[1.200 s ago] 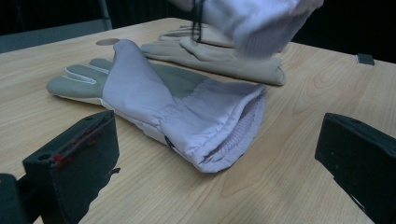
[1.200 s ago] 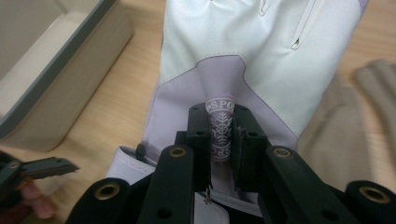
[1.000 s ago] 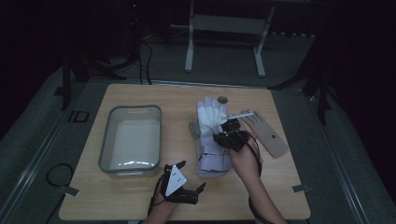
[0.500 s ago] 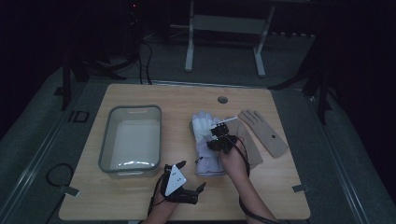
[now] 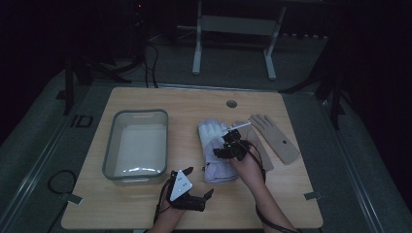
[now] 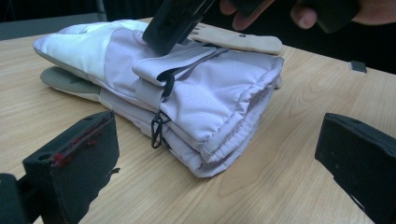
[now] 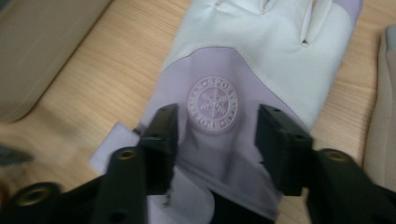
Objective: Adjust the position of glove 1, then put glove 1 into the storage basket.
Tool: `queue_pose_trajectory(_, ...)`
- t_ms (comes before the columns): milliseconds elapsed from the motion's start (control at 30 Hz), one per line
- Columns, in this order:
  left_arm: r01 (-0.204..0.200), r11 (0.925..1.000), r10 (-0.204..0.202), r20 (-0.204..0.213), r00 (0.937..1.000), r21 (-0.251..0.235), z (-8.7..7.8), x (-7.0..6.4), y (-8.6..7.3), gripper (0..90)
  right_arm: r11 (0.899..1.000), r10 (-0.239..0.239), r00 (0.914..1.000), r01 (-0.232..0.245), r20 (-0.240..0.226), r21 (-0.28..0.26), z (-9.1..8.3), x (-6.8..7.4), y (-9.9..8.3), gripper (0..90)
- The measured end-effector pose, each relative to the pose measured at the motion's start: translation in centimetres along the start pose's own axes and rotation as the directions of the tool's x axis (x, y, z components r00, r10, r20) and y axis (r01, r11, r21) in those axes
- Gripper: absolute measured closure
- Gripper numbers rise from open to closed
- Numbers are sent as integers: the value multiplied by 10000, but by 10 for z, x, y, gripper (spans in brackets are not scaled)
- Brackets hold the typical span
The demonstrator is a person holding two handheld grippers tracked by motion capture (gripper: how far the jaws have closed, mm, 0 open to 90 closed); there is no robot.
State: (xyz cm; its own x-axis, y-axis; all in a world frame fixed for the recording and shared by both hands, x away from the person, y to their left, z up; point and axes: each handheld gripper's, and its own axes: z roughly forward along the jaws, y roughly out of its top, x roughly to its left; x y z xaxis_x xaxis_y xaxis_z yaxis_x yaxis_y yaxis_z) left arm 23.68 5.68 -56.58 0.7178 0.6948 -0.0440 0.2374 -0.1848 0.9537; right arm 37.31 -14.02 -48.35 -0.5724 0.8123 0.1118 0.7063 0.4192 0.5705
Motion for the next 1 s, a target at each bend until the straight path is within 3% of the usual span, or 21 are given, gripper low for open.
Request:
queue_pose_trajectory(67, -21, 10000, 21, 52, 10000, 5, 0, 0, 0, 0, 9999, -87, 10000, 86, -41, -142, -5, -3, -2, 408)
queue_pose_trajectory(167, 125, 9998, -123, 209, 9997, -120, 0, 1, 0, 0, 9982, -406, 9983, 387, -414, -464, -13, -9, -7, 267)
queue_pose_trajectory(233, 276, 9995, -272, 258, 9993, -156, 1, 2, 0, 0, 9901, -1057, 9921, 988, -668, -1001, -18, -12, -13, 145)
queue_pose_trajectory(300, 444, 9989, -439, 370, 9984, -126, 1, 4, 0, 0, 9769, -1573, 9860, 1472, -548, -1551, -22, -17, -19, 139)
queue_pose_trajectory(367, 696, 9976, -692, 605, 9958, -56, 1, 7, 0, 0, 9658, -2116, 9754, 1989, -623, -1661, -25, -24, -26, 130)
queue_pose_trajectory(500, 836, 9945, -873, 586, 9945, 630, 1, 6, 8, 0, 9384, -2624, 9625, 2380, -685, -2505, -32, -45, -41, 171)
queue_pose_trajectory(600, 934, 9932, -967, 456, 9943, 702, 1, 4, 16, 0, 9326, -2696, 9605, 2423, -696, -2674, -37, -53, -46, 171)
queue_pose_trajectory(633, 1110, 9912, -1123, 134, 9936, 723, 0, 3, 24, 0, 9291, -2709, 9606, 2442, -616, -2776, -40, -55, -47, 171)
queue_pose_trajectory(667, 1139, 9905, -1149, 84, 9933, 771, 0, 3, 28, 0, 9280, -2627, 9632, 2361, -569, -2881, -44, -59, -48, 155)
queue_pose_trajectory(733, 1082, 9896, -1072, -150, 9941, 946, 1, 4, 40, 4, 9376, -2272, 9703, 1948, -832, -2882, -48, -62, -47, 114)
queue_pose_trajectory(800, 1123, 9853, -1094, -294, 9936, 1287, 3, 5, 51, 5, 9339, -1958, 9775, 1613, -788, -3192, -50, -61, -45, 107)
queue_pose_trajectory(867, 918, 9834, -788, -878, 9930, 1564, 8, 5, 62, 5, 9392, -1881, 9764, 1474, -1057, -3100, -48, -61, -41, 102)
queue_pose_trajectory(900, 788, 9826, -629, -976, 9932, 1684, 12, 5, 68, 5, 9394, -1841, 9773, 1437, -1045, -3114, -47, -59, -39, 102)
queue_pose_trajectory(1000, 691, 9773, -442, -1262, 9910, 2004, 21, 6, 78, 5, 9312, -2028, 9779, 1764, -514, -3189, -41, -53, -32, 139)
